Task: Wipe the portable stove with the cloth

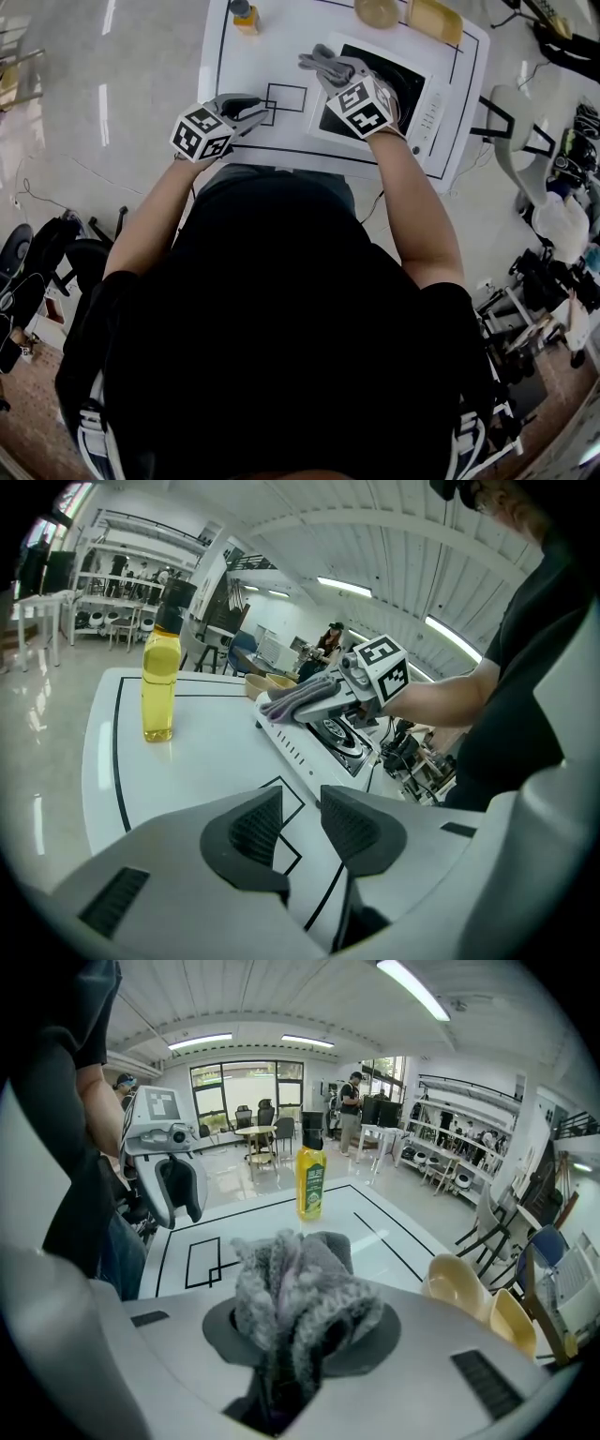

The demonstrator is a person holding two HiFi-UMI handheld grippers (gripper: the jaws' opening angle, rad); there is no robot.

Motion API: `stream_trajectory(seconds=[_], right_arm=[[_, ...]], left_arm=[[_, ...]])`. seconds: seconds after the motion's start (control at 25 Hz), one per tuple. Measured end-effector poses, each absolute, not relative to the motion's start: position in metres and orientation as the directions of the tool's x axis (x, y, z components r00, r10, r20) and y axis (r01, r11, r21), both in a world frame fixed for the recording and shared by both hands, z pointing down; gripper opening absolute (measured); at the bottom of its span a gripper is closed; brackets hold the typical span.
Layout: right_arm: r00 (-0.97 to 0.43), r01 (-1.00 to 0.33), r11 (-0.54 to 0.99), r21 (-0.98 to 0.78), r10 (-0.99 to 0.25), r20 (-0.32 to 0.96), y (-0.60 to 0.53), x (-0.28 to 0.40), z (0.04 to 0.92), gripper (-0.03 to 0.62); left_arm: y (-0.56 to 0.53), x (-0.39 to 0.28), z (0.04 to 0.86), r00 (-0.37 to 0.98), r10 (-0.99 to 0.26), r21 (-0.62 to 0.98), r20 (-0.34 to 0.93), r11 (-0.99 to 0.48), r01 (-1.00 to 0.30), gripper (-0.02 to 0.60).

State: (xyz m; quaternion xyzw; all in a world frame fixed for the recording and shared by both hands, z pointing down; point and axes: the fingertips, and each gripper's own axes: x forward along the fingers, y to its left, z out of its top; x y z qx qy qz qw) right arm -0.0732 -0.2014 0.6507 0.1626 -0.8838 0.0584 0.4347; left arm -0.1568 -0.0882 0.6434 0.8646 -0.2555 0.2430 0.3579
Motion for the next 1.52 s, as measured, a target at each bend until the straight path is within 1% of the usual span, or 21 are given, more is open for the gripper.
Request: stream_trajectory(seconds=[0.6, 0.8, 1.2, 1.52], right_arm=[[-0.556, -0.382, 0.924, 0.022, -0.249, 0.793, -0.266, -0.079, 0.651, 0.114], [-0.557, -0.435, 0.900, -0.004, -0.266, 0.787, -0.280, -0.076, 0.651, 0.114], [-0.585, -0.580, 0.805, -0.127, -0.303, 0.752, -0.301, -0.041, 0.647, 0.114], [-0.569, -0.654, 0.736, -0.177, -0.324, 0.756, -0.307, 0.009, 0.650, 0.114]], left_arm=[[-0.109, -0.157, 0.647, 0.744, -0.266, 0.506, 0.613, -0.592, -0.628, 0.137], [-0.110, -0.151, 0.648, 0.748, -0.254, 0.511, 0.613, -0.594, -0.621, 0.137], [-0.124, -0.143, 0.645, 0.742, -0.255, 0.501, 0.620, -0.599, -0.624, 0.137], [-0.127, -0.113, 0.645, 0.755, -0.224, 0.506, 0.617, -0.621, -0.598, 0.137]])
